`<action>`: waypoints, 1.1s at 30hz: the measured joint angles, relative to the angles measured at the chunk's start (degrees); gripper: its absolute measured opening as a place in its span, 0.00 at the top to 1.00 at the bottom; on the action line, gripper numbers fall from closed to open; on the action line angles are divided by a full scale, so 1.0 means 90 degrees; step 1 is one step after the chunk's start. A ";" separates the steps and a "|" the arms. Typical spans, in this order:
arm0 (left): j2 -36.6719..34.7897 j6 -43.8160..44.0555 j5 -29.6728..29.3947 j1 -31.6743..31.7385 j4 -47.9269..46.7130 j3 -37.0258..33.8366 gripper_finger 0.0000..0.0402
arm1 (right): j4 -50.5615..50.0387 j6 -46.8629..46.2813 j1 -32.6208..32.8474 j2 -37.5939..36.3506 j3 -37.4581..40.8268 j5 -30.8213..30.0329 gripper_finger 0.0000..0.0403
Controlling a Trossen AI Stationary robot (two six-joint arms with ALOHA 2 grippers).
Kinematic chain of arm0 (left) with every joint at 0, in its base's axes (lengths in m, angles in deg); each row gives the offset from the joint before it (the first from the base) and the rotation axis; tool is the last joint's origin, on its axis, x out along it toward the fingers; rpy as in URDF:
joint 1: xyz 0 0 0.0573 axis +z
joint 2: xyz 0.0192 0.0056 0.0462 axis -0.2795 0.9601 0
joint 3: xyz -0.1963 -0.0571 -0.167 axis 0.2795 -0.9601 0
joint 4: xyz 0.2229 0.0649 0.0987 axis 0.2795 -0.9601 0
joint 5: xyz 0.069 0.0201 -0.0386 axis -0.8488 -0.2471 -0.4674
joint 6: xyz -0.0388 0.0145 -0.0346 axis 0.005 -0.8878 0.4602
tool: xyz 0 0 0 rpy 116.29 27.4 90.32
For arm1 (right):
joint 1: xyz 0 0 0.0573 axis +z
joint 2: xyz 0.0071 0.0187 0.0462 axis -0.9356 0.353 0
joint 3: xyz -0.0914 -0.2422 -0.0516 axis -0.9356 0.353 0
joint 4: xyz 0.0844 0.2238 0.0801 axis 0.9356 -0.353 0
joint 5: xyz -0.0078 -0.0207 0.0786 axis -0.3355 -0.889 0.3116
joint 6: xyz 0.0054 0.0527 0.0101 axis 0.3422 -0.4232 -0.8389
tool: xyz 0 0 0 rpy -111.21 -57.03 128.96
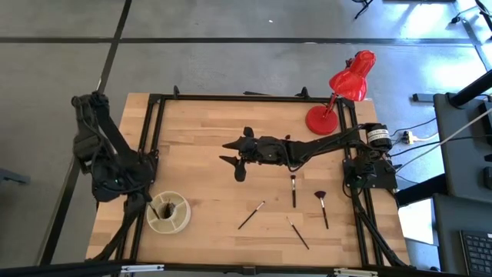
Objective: Put items in baskets/containers
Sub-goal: Put the black eyeshadow brush into the white organizer
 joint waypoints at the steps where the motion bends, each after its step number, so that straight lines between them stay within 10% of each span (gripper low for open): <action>1: 0.0002 -0.0005 -0.0043 0.0021 0.0005 0.0093 0.99 | -0.0002 0.0005 0.0000 0.0000 0.0000 0.0000 0.49; 8: 0.0078 -0.0726 -0.1027 0.0240 -0.0168 0.0368 0.99 | -0.0073 0.0014 0.0000 0.0005 0.0000 0.0041 0.49; 16: 0.0662 -0.0674 0.0125 0.0539 -0.1028 0.0366 0.99 | -0.0187 0.0002 0.0000 0.0005 0.0000 0.0066 0.49; 24: 0.1033 -0.0935 -0.0186 0.0708 -0.0714 0.0366 0.98 | -0.0238 -0.0287 -0.0024 0.0005 0.0000 0.0586 0.49; 33: 0.1660 -0.1542 -0.0360 0.1098 -0.0664 0.0366 0.76 | -0.1451 -0.0993 -0.0267 -0.0567 0.0002 0.1818 0.49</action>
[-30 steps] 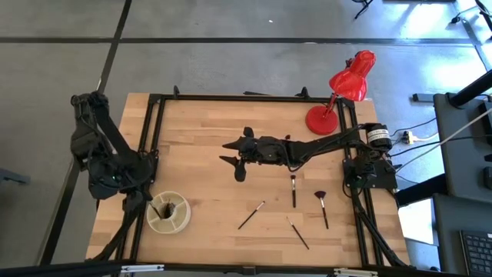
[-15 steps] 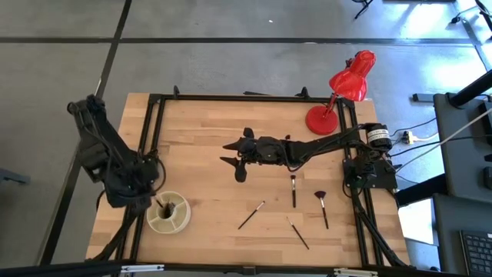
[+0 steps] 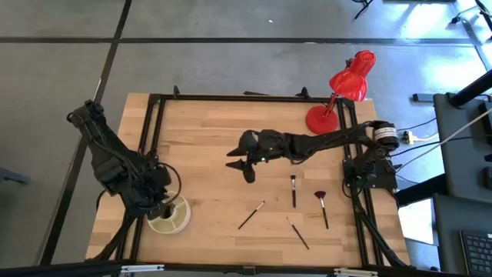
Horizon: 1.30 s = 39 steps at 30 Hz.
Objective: Put items in baskets/containers
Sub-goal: Put the black eyeshadow brush into the white organizer
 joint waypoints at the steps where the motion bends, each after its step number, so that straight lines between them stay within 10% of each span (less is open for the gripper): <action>1: 0.0052 -0.0098 -0.0082 0.0056 -0.0033 0.0000 0.73 | -0.0349 0.0051 0.0002 -0.0185 0.0000 -0.0218 0.49; 8: 0.0191 -0.0368 -0.2202 0.0779 0.0099 0.0000 0.60 | -0.2356 0.0377 0.0729 -0.1579 0.0000 -0.3125 0.49; 14: 0.0886 -0.2333 -0.2961 0.1646 0.1508 0.0000 0.59 | -0.3390 -0.0182 0.1622 -0.2109 0.0319 -0.3654 0.49; 26: 0.3841 -0.4819 -0.0619 0.3205 0.7622 0.0000 0.64 | -0.5600 -0.3177 0.2691 -0.2133 0.0998 -0.3718 0.49; 39: 0.6214 -0.5105 -0.0582 0.3433 0.9535 0.0383 0.65 | -0.8201 -0.5844 0.3409 -0.2133 0.0998 -0.4343 0.49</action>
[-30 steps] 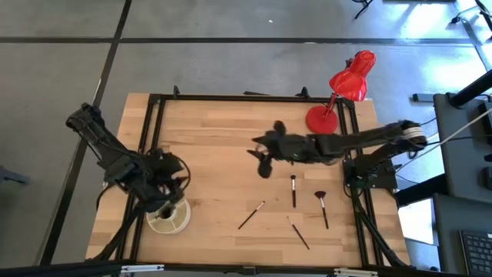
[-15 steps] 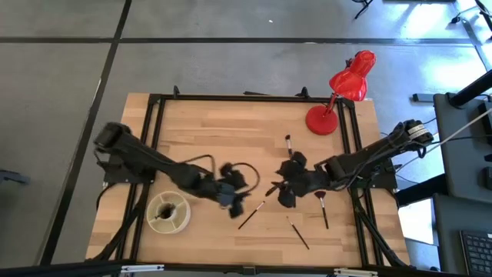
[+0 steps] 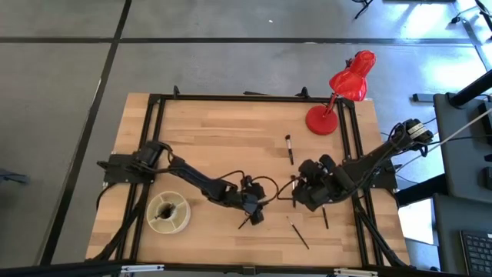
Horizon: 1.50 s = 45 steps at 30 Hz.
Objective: Put items in baskets/containers
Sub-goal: Put the black eyeshadow brush into the white organizer
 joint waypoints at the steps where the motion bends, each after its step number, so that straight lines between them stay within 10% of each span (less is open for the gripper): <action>1: 0.0079 -0.0094 0.0111 -0.0002 0.0032 0.0096 0.65 | 0.0003 -0.0001 0.0013 0.0000 0.0000 0.0002 0.49; 14: 0.0214 -0.0515 -0.0093 -0.0016 -0.1436 0.0374 0.67 | -0.0011 0.0120 0.0022 0.0000 0.0000 0.0000 0.49; 27: 0.0074 -0.0516 -0.0001 0.0051 -0.1923 0.0346 0.99 | 0.0006 0.0168 0.0022 0.0000 -0.0002 -0.0154 0.49; 39: -0.2093 -0.0098 -0.2735 -0.0829 -0.4352 0.0297 0.99 | 0.0301 0.0170 0.0022 0.0002 -0.0007 -0.0767 0.49; 45: -0.2687 0.0786 -0.2189 -0.1238 -0.4687 0.0067 0.98 | 0.0967 0.0343 -0.0021 0.0002 0.0177 -0.0753 0.49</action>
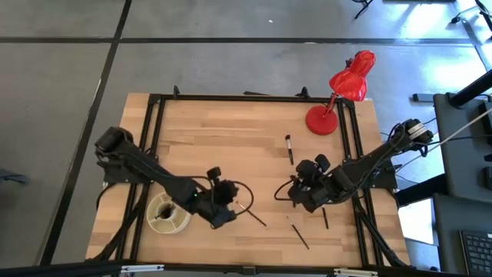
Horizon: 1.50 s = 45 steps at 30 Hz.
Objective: Put items in baskets/containers
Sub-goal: Put the black eyeshadow brush into the white organizer
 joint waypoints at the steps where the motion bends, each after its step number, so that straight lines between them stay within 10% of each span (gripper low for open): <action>1: 0.0014 -0.0261 0.0197 -0.0052 0.0025 -0.0062 0.97 | 0.0178 0.0126 -0.0024 0.0000 0.0065 0.0076 0.49; 9: 0.0648 -0.2570 0.1158 -0.0074 0.1219 -0.0928 0.86 | 0.1284 0.0663 -0.0295 0.0002 0.0507 0.0645 0.49; 16: 0.1425 -0.2984 0.3610 0.0721 0.2410 -0.0980 0.76 | 0.1384 0.0943 -0.0481 0.0005 0.0527 0.0727 0.49; 32: 0.0804 -0.3859 0.2529 0.1237 0.2250 -0.0984 0.60 | 0.1363 0.1477 -0.0498 0.0005 0.0530 0.0670 0.49; 45: 0.1162 -0.5617 0.4121 0.2025 0.2203 -0.0975 0.70 | 0.1395 0.1473 -0.0498 0.0005 0.0532 0.0668 0.49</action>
